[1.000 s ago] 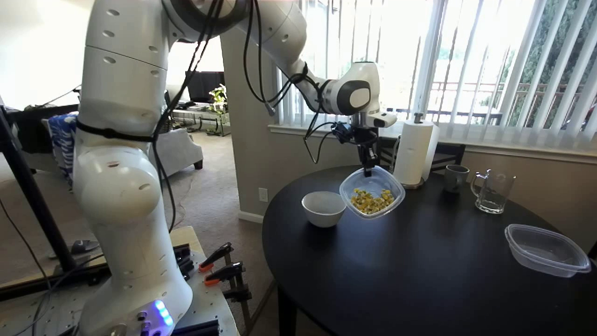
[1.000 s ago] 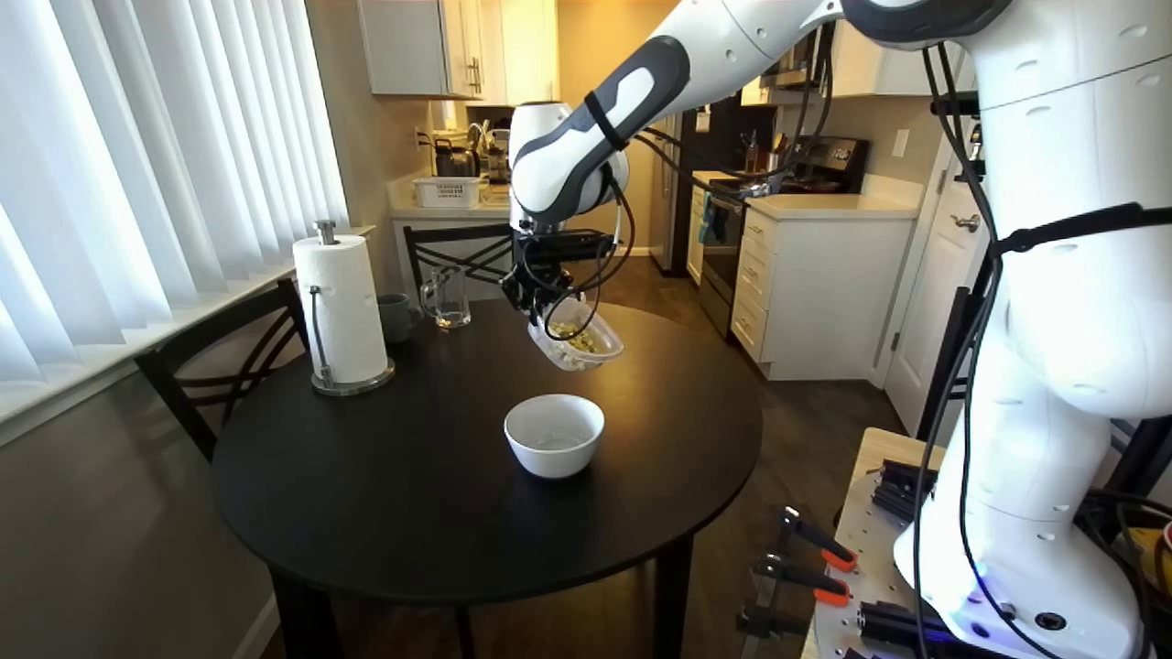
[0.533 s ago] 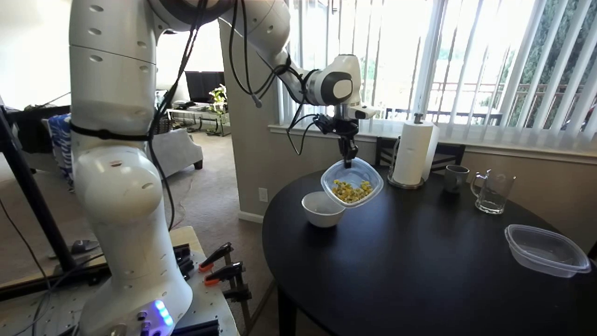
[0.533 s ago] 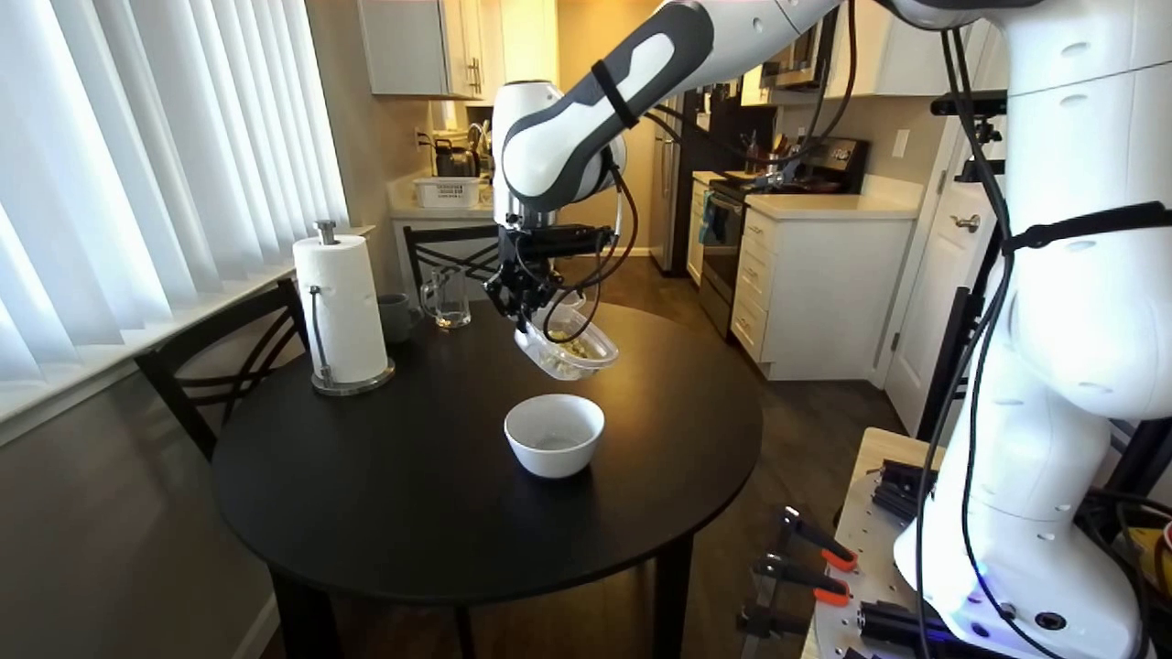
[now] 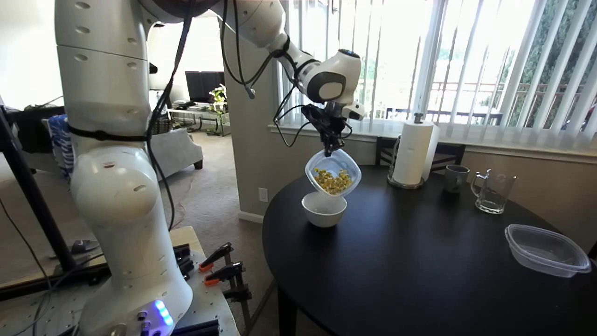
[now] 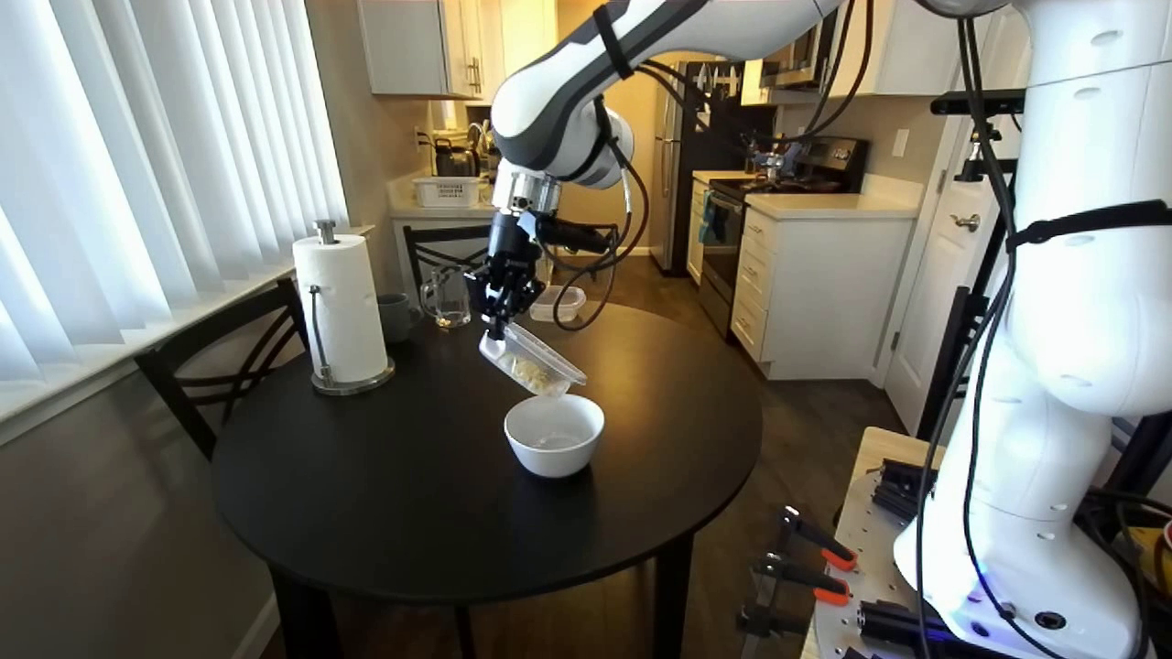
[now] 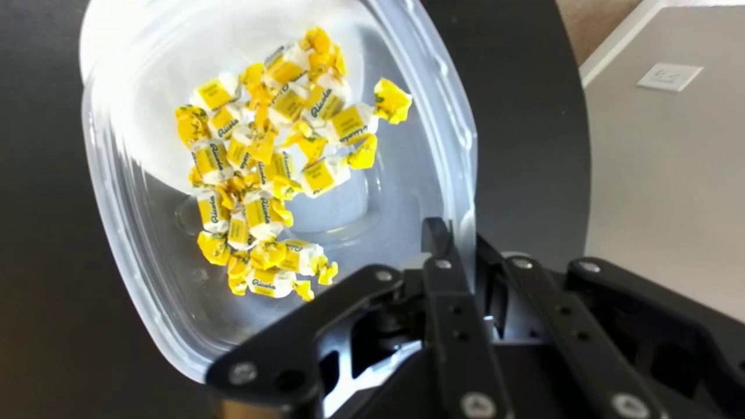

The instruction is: Pour the contents in the clear container into the white bowl.

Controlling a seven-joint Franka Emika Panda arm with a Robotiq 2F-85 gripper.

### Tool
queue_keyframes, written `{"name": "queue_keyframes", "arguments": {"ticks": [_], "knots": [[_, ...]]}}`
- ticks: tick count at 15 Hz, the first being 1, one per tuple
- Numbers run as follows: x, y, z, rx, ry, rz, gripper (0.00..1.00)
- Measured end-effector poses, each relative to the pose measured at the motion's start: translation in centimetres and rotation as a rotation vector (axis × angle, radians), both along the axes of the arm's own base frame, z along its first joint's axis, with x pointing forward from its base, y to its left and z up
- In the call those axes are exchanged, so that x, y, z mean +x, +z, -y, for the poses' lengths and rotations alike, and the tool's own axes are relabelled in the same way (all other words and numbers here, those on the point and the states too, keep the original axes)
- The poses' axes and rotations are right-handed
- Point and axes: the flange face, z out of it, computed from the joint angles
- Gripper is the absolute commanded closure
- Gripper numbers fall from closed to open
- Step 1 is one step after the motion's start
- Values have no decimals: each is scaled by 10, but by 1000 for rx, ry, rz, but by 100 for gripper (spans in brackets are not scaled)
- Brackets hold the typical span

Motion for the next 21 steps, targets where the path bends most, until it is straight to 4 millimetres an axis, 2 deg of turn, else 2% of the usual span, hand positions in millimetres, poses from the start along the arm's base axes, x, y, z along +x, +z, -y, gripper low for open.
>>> {"name": "queue_keyframes", "arguments": {"ticks": [3,8,11,13,17,21], "knots": [[-3,2,19,118,99,14,95],[-15,-6,57,299,293,12,95],[-24,-9,68,388,426,-24,95],[-29,-9,65,447,514,-55,95],[-39,-13,46,567,682,-128,95],[-40,-22,29,686,837,-210,95]]}}
